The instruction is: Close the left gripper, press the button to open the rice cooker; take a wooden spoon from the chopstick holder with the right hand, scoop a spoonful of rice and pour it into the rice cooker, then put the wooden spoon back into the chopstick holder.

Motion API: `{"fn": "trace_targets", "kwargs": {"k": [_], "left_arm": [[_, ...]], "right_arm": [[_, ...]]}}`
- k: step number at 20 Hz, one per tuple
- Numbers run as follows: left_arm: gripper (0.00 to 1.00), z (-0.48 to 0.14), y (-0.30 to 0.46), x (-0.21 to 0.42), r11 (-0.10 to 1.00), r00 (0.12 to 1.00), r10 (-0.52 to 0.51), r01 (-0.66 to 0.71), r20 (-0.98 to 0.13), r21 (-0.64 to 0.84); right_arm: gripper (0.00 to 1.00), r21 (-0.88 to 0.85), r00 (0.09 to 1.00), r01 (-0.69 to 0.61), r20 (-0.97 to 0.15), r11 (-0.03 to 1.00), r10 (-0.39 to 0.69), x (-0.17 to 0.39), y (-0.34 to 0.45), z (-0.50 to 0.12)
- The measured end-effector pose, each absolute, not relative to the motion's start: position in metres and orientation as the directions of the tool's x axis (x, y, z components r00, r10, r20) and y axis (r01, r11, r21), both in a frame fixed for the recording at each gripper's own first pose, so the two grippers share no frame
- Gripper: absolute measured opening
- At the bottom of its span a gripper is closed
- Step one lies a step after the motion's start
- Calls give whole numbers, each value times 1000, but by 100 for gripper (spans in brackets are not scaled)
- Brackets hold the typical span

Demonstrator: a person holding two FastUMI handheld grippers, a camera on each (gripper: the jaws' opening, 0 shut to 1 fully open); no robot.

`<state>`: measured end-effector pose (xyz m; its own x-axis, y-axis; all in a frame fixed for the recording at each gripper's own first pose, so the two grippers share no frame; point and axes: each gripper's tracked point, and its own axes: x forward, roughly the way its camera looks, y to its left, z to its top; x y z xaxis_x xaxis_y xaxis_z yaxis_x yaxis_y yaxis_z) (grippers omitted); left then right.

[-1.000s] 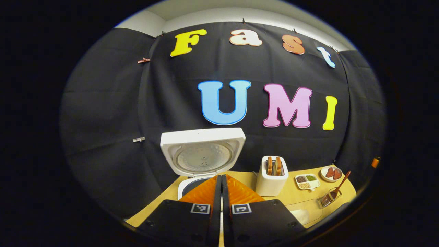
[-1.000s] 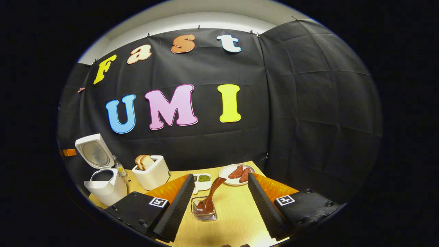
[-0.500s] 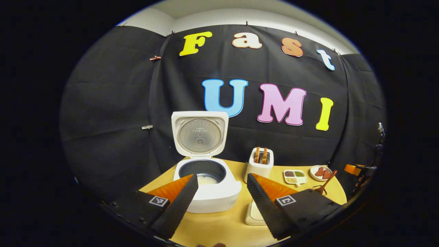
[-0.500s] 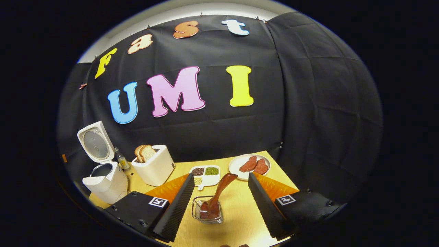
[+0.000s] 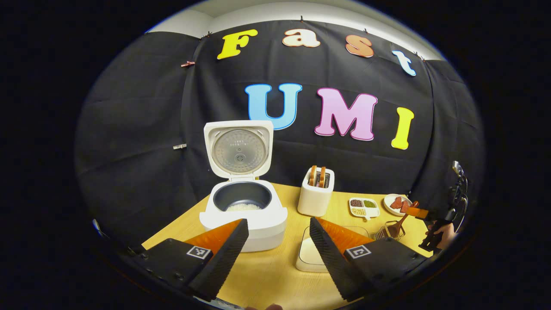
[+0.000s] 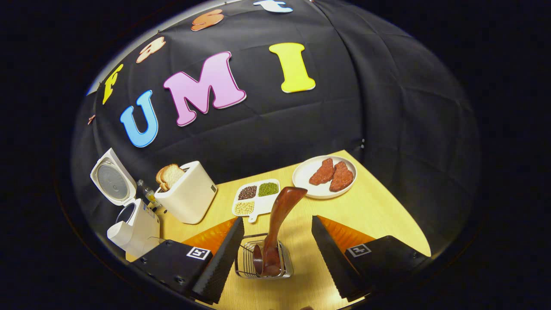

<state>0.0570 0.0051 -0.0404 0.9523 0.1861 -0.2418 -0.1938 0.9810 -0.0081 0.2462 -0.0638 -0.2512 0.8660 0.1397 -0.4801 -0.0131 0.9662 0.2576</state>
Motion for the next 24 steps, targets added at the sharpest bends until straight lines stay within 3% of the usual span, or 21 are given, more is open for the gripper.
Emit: {"fn": "trace_targets", "kwargs": {"k": [3, 6, 7, 8, 9, 10, 11, 15, 21, 24], "left_arm": [[98, -60, -4, 50, 983, 938, 177, -183, -297, 6], [98, -80, -12, 42, 983, 923, 173, -183, -343, 4], [98, -87, -16, 39, 983, 918, 166, -181, -360, -9], [98, -93, -19, 37, 983, 913, 158, -181, -375, -27], [98, -97, -23, 34, 982, 910, 151, -182, -386, -47], [99, -100, -25, 33, 981, 909, 144, -182, -392, -63], [98, -101, -26, 30, 981, 908, 139, -182, -394, -72], [98, -109, -26, 23, 977, 909, 111, -173, -401, -123], [96, -105, 1, 13, 956, 927, 105, -194, -361, -222], [96, -99, 14, 9, 959, 941, 85, -166, -329, -228]], "right_arm": [[98, 315, 855, -1, -492, 949, 164, 273, -52, -273], [92, 351, 835, 40, -526, 936, 162, 287, -46, -297], [72, 368, 828, 63, -539, 928, 158, 290, -44, -301], [74, 378, 826, 86, -544, 922, 146, 293, -45, -304], [39, 382, 830, 103, -542, 918, 133, 296, -47, -304], [27, 379, 833, 112, -539, 919, 121, 297, -47, -302], [24, 379, 833, 106, -538, 919, 126, 296, -45, -300], [18, 358, 831, 73, -537, 931, 141, 279, -39, -283], [18, 349, 903, 44, -415, 936, 112, 272, -34, -189], [18, 342, 915, -10, -377, 940, 147, 256, -11, -149]]}}
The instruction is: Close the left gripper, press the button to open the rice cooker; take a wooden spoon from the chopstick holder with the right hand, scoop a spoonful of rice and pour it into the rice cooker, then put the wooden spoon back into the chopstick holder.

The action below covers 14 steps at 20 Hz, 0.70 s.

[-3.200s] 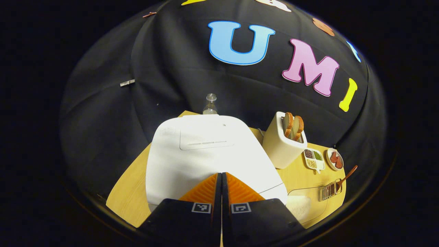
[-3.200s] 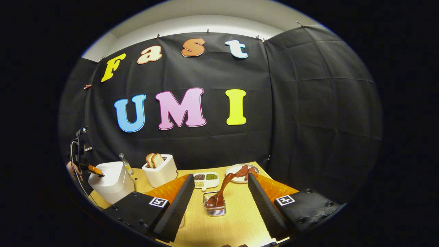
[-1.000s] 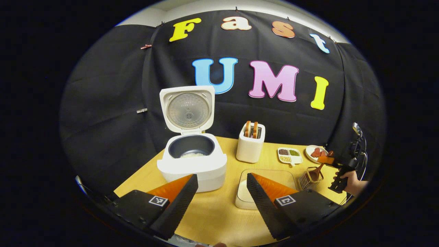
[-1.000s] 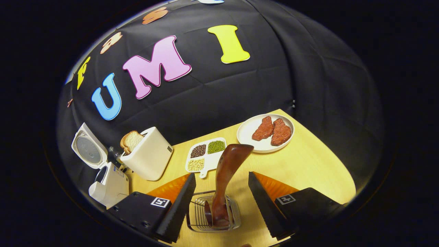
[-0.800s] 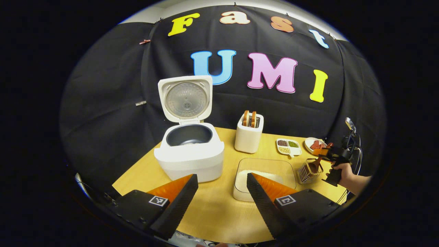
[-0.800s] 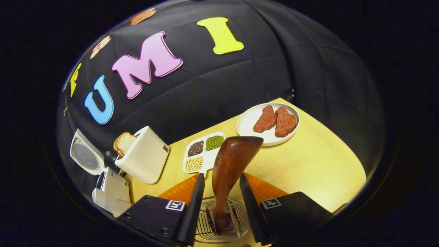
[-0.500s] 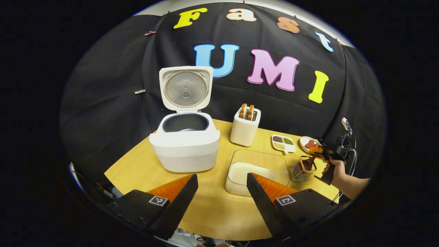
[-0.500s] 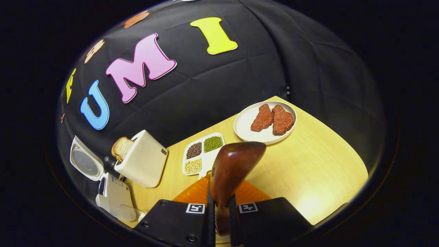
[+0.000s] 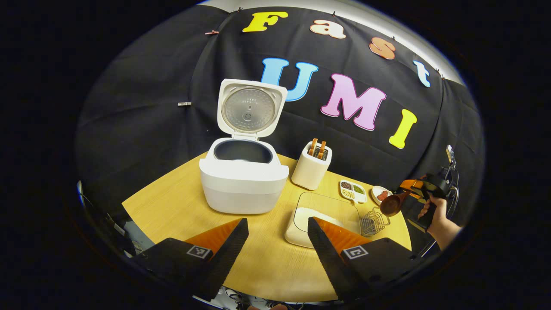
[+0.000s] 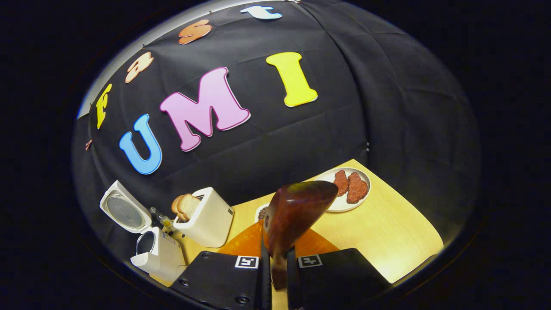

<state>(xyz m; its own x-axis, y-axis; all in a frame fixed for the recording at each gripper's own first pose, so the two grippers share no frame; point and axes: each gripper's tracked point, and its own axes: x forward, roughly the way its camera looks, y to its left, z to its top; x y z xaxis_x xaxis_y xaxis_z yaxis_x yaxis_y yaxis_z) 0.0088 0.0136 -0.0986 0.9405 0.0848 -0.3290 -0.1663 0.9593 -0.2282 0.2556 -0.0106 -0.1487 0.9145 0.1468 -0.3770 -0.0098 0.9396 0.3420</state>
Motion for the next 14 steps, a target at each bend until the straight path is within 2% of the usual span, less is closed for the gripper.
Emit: {"fn": "trace_targets", "kwargs": {"k": [7, 8, 9, 10, 14], "left_arm": [[96, -104, 46, 12, 965, 956, -1, -76, -293, -250], [96, -108, 52, 13, 966, 954, -22, -58, -300, -253], [98, -114, 60, 14, 968, 949, -38, -44, -314, -248], [96, -119, 72, 16, 971, 945, -40, -39, -324, -235], [96, -124, 113, 23, 976, 945, -52, -20, -323, -216]], "right_arm": [[18, 297, 898, -120, -374, 947, 231, 208, 89, -132], [14, 297, 894, -129, -377, 946, 240, 202, 105, -134], [14, 296, 893, -139, -376, 945, 249, 199, 121, -137], [18, 287, 891, -146, -378, 947, 252, 197, 135, -143], [19, 185, 883, -158, -413, 970, 223, 189, 163, -189]]}}
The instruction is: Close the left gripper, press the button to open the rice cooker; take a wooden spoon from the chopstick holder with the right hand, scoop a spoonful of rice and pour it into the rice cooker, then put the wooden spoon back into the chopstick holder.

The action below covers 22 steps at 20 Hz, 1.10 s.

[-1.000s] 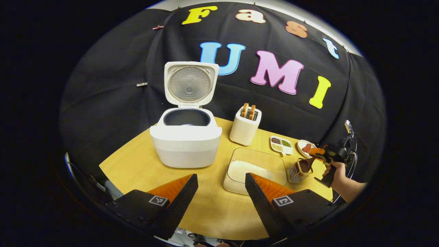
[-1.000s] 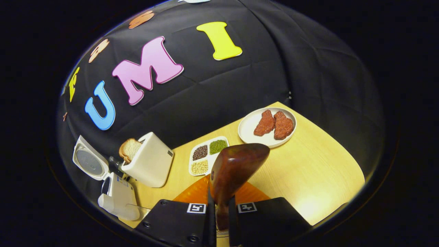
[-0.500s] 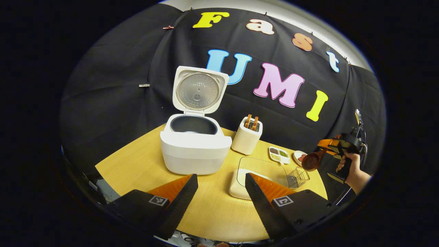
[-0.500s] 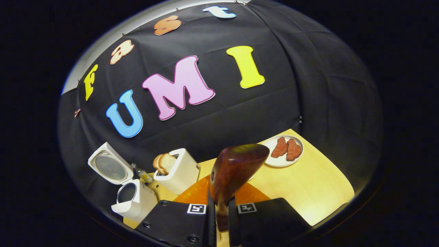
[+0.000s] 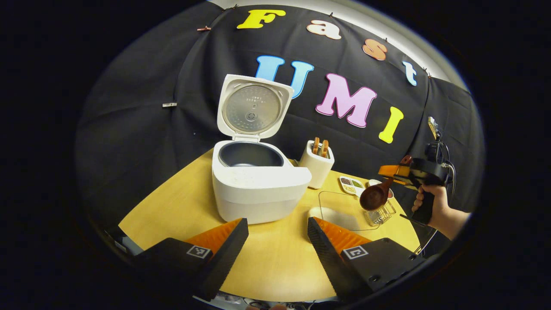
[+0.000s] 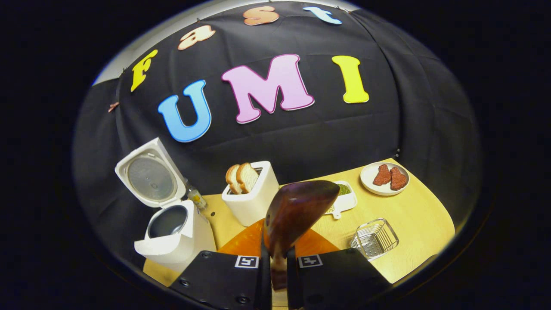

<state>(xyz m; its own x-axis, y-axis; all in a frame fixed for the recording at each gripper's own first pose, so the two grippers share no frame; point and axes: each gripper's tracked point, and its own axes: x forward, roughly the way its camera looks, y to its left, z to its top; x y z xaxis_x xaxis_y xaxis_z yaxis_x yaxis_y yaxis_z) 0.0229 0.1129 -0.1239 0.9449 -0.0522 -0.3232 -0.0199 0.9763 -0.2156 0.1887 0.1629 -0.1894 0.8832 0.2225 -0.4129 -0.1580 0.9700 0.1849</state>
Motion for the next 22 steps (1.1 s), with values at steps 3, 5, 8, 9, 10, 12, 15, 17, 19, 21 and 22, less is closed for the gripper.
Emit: {"fn": "trace_targets", "kwargs": {"k": [3, 5, 8, 9, 10, 12, 15, 17, 19, 21, 22], "left_arm": [[96, -137, 131, 24, 969, 941, -64, -20, -332, -246], [96, -149, 137, 22, 965, 937, -76, -17, -342, -262], [96, -168, 140, 14, 961, 923, -97, -11, -373, -277], [96, -172, 141, 12, 959, 917, -104, -9, -384, -283], [96, -176, 141, 9, 958, 914, -111, -6, -391, -287], [96, -178, 142, 7, 958, 911, -117, -2, -396, -287], [96, -172, 148, 4, 960, 917, -111, -1, -383, -281], [96, -171, 150, 2, 960, 919, -110, -1, -378, -282], [96, -173, 150, -2, 958, 918, -113, -1, -379, -287], [96, -174, 149, -6, 957, 918, -113, -2, -379, -290], [96, -173, 148, -8, 957, 919, -112, -3, -377, -292]], "right_arm": [[19, 80, 882, -149, -439, 986, 169, 182, 162, -230], [19, 12, 885, -138, -448, 990, 128, 180, 158, -254], [18, -65, 891, -135, -444, 989, 93, 171, 163, -276], [18, -57, 892, -133, -442, 989, 95, 167, 168, -279], [19, -35, 887, -121, -452, 992, 92, 162, 174, -283], [19, 28, 867, -98, -488, 995, 99, 149, 188, -292], [18, 123, 850, -72, -511, 990, 126, 134, 208, -296], [18, 178, 833, -45, -537, 983, 136, 127, 220, -299], [19, 246, 813, -12, -562, 969, 153, 122, 231, -299], [19, 323, 789, 24, -587, 946, 181, 120, 242, -299], [19, 357, 778, 47, -599, 933, 189, 120, 243, -300]]}}
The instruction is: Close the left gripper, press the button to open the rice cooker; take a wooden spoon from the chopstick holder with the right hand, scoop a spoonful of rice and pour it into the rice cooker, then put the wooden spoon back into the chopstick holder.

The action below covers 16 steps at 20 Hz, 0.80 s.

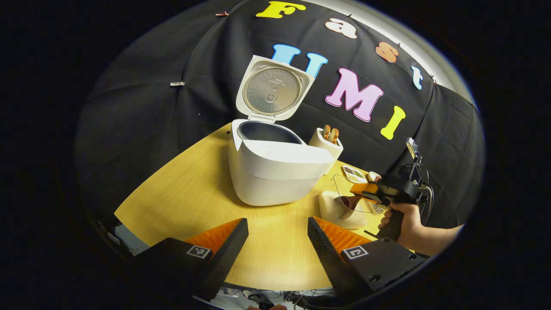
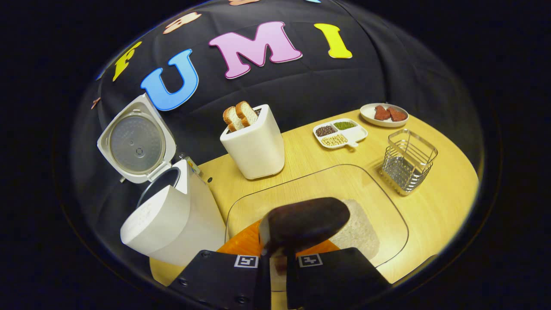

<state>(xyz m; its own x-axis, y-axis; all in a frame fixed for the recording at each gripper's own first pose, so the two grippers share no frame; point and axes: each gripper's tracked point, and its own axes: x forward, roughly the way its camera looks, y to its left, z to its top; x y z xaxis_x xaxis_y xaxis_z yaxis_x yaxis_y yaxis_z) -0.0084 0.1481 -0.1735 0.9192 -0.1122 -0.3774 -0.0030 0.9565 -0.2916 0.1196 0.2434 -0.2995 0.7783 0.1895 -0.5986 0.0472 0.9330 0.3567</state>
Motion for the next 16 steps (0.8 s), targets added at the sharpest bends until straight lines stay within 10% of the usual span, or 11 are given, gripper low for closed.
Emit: {"fn": "trace_targets", "kwargs": {"k": [16], "left_arm": [[96, -150, 140, -11, 963, 938, -120, 30, -326, -269]], "right_arm": [[18, 689, 765, 384, -610, 615, 206, 132, 158, -256]]}}
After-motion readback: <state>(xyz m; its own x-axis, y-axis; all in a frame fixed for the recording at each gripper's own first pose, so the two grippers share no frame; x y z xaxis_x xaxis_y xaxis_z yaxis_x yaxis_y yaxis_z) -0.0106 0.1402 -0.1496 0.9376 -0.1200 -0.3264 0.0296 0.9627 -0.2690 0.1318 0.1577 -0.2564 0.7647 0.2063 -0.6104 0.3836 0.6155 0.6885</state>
